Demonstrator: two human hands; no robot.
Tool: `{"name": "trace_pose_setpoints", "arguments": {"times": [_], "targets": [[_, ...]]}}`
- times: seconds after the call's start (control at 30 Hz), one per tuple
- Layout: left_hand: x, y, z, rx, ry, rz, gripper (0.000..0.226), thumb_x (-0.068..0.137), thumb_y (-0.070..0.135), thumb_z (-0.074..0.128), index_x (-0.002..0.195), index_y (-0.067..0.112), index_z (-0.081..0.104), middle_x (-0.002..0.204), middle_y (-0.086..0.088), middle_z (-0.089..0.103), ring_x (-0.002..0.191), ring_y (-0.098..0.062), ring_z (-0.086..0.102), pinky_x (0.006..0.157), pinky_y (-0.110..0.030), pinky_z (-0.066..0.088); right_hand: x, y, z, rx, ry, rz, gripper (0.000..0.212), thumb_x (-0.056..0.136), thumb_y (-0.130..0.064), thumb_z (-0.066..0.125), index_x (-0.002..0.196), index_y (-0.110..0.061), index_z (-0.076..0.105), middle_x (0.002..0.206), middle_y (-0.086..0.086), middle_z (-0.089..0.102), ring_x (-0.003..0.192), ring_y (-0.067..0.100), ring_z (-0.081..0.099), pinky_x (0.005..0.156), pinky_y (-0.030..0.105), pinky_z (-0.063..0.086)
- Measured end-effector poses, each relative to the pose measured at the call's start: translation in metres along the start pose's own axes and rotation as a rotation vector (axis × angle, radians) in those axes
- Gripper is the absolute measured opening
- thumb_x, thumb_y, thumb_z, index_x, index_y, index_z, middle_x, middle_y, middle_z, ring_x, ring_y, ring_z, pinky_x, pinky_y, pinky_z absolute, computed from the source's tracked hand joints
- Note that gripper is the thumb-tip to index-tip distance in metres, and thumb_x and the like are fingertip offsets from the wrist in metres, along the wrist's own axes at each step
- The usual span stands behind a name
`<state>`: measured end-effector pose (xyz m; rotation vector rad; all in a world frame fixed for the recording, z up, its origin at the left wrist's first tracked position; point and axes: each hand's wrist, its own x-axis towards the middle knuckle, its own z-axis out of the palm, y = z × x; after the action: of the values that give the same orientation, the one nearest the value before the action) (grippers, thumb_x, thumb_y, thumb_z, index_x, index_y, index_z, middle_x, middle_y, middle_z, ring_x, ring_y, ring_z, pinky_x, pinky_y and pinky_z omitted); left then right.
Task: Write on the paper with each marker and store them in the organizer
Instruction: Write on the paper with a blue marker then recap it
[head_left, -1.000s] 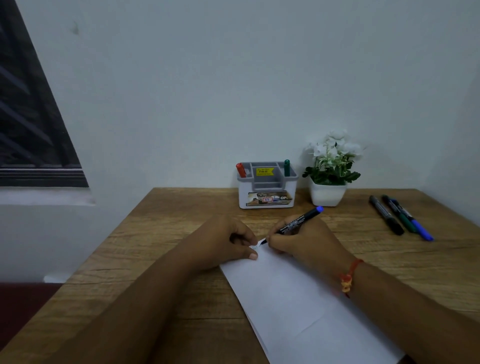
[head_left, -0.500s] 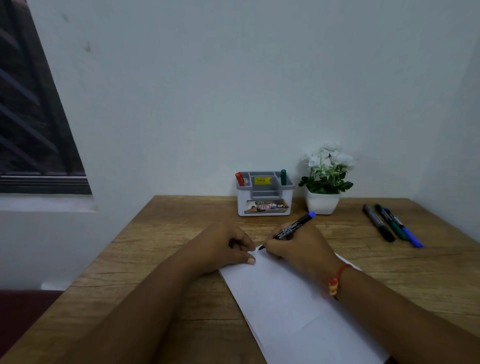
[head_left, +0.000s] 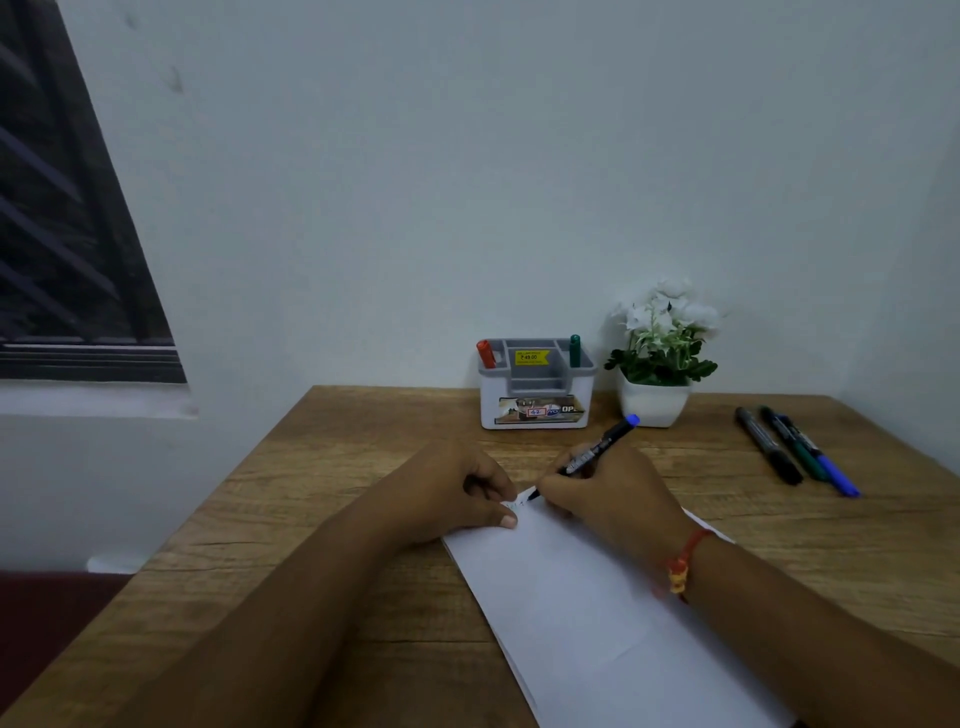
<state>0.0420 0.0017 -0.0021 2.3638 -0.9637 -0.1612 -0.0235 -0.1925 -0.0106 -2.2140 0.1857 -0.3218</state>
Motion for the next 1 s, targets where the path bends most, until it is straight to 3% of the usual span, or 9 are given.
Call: {"name": "trace_pose_setpoints", "arguments": {"times": [0.1, 0.23, 0.47, 0.67, 0.83, 1.0], "targets": [[0.0, 0.0003, -0.0006, -0.003, -0.005, 0.0, 0.032, 0.076, 0.034, 0.08, 0.106, 0.027, 0.074, 0.096, 0.012, 0.069, 0.078, 0.003, 0.058, 0.069, -0.011, 0.043, 0.001, 0.0005, 0.0005, 0.06, 0.004, 0.035, 0.024, 0.082, -0.029, 0.074, 0.064, -0.015, 0.074, 0.062, -0.003, 0.074, 0.058, 0.007, 0.069, 0.063, 0.031, 0.057], [0.001, -0.0017, -0.0005, -0.011, -0.015, 0.0, 0.032, 0.075, 0.035, 0.081, 0.105, 0.027, 0.074, 0.095, 0.012, 0.069, 0.077, 0.004, 0.058, 0.069, -0.011, 0.044, 0.0029, 0.0009, -0.0027, 0.097, -0.039, 0.06, 0.006, 0.076, -0.019, 0.075, 0.073, -0.014, 0.076, 0.068, 0.002, 0.074, 0.065, 0.013, 0.069, 0.07, 0.04, 0.059], [0.0026, -0.0026, 0.0007, -0.019, -0.011, 0.0, 0.031, 0.075, 0.034, 0.081, 0.104, 0.027, 0.074, 0.091, 0.013, 0.068, 0.073, 0.005, 0.057, 0.065, -0.01, 0.041, 0.0004, -0.0016, -0.0025, 0.118, -0.076, 0.022, 0.007, 0.075, -0.012, 0.073, 0.074, -0.016, 0.077, 0.071, 0.001, 0.075, 0.061, 0.005, 0.065, 0.066, 0.033, 0.055], [-0.0007, -0.0003, 0.0008, 0.003, 0.004, 0.005, 0.031, 0.076, 0.034, 0.08, 0.105, 0.026, 0.075, 0.095, 0.012, 0.069, 0.077, 0.006, 0.058, 0.067, -0.008, 0.041, -0.0013, -0.0007, -0.0022, 0.041, -0.057, 0.005, 0.004, 0.072, -0.021, 0.073, 0.073, -0.018, 0.076, 0.071, -0.004, 0.074, 0.068, 0.007, 0.068, 0.068, 0.035, 0.057], [-0.0016, 0.0021, 0.0, 0.008, 0.001, 0.005, 0.031, 0.076, 0.033, 0.08, 0.106, 0.026, 0.074, 0.094, 0.014, 0.067, 0.078, 0.005, 0.058, 0.069, -0.01, 0.041, -0.0037, -0.0015, -0.0022, 0.04, -0.018, 0.019, 0.023, 0.066, -0.035, 0.069, 0.074, -0.014, 0.074, 0.069, 0.002, 0.073, 0.07, 0.015, 0.07, 0.07, 0.044, 0.06], [-0.0004, 0.0015, -0.0006, -0.012, 0.002, -0.003, 0.03, 0.076, 0.034, 0.08, 0.105, 0.026, 0.075, 0.094, 0.012, 0.069, 0.078, 0.004, 0.059, 0.068, -0.01, 0.041, -0.0014, -0.0023, -0.0025, 0.028, -0.024, 0.019, 0.007, 0.072, -0.024, 0.074, 0.073, -0.017, 0.075, 0.07, -0.001, 0.074, 0.071, 0.012, 0.07, 0.072, 0.04, 0.06]]}}
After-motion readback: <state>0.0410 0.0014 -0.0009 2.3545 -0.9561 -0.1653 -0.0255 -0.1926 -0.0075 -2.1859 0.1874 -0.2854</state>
